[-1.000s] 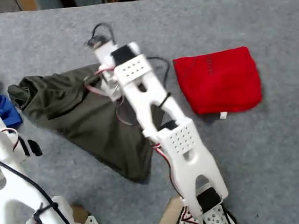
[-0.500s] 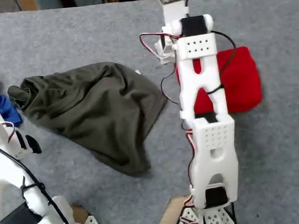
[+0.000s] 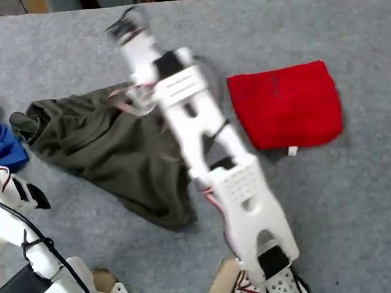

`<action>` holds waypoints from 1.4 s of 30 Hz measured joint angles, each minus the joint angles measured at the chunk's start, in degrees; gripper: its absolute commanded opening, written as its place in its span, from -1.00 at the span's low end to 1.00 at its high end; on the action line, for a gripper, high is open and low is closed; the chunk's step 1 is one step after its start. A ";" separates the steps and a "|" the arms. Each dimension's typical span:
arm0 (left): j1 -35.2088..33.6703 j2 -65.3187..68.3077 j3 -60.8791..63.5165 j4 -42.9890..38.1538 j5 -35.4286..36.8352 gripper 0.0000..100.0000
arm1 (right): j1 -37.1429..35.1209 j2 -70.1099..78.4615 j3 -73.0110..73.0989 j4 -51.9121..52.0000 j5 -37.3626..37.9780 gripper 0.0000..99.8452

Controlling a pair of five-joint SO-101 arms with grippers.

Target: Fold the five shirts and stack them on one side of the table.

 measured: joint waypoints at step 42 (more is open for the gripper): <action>13.45 0.00 0.00 2.02 0.09 -0.53 | 4.57 8.70 -33.76 3.52 1.49 -0.97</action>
